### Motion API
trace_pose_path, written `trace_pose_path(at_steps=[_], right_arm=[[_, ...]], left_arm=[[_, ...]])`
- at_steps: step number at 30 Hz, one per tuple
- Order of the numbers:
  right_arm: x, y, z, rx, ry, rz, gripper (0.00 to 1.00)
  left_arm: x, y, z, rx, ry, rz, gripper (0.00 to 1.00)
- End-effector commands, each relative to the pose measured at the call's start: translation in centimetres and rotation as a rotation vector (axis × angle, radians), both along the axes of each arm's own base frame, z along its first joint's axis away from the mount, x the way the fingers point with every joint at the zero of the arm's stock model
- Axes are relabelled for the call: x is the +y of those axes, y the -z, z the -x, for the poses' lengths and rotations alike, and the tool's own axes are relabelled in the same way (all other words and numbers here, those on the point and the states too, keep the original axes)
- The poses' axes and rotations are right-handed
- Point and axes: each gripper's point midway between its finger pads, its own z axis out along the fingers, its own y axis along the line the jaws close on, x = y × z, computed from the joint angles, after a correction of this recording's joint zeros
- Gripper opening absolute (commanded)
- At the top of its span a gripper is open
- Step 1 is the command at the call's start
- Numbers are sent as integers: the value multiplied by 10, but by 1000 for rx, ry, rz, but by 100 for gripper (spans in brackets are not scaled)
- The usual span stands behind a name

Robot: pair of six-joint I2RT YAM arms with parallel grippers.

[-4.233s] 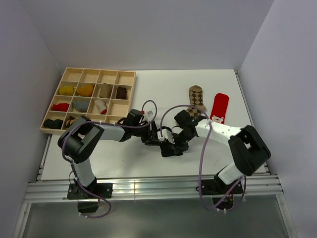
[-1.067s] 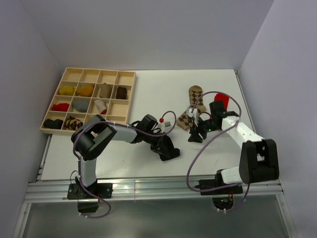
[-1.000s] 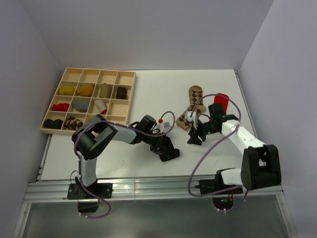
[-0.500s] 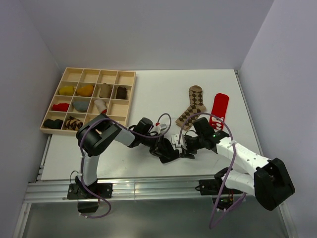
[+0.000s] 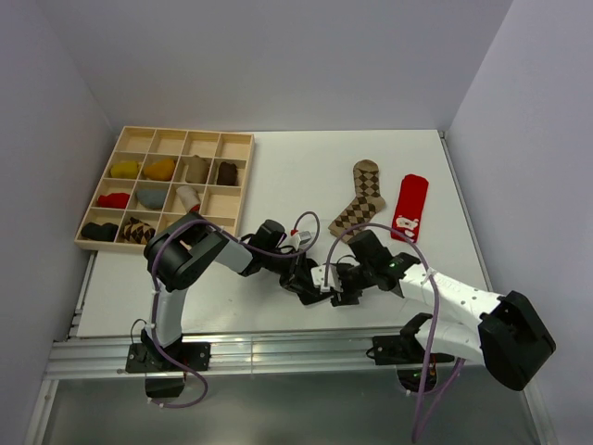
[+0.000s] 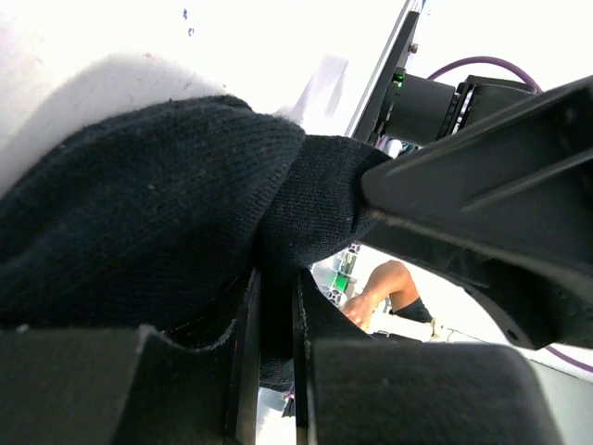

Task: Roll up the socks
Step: Roll the sock at the center of the board.

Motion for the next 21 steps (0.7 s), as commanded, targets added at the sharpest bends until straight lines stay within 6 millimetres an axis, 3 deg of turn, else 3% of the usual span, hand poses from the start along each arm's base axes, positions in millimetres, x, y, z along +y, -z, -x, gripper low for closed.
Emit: trace_pose_path(at_steps=[1,15,18,19,21], right_arm=[[10,1,0,-29,-21,-1,64],[21,19,0,-9,-65,146,57],[24,21,-3,5,-61,169,49],[26,18,-5,6,-57,177,41],[24,24,-7,18,-52,209,35]], left_arm=[[2,9,-5,-25,-9,-16,0],[-1,-3,-5,-42,13,25,0],[-1,-6,-3,-38,21,40,0],[-2,-8,-3,-37,22,44,0],[-3,-13,-4,-47,28,57,2]])
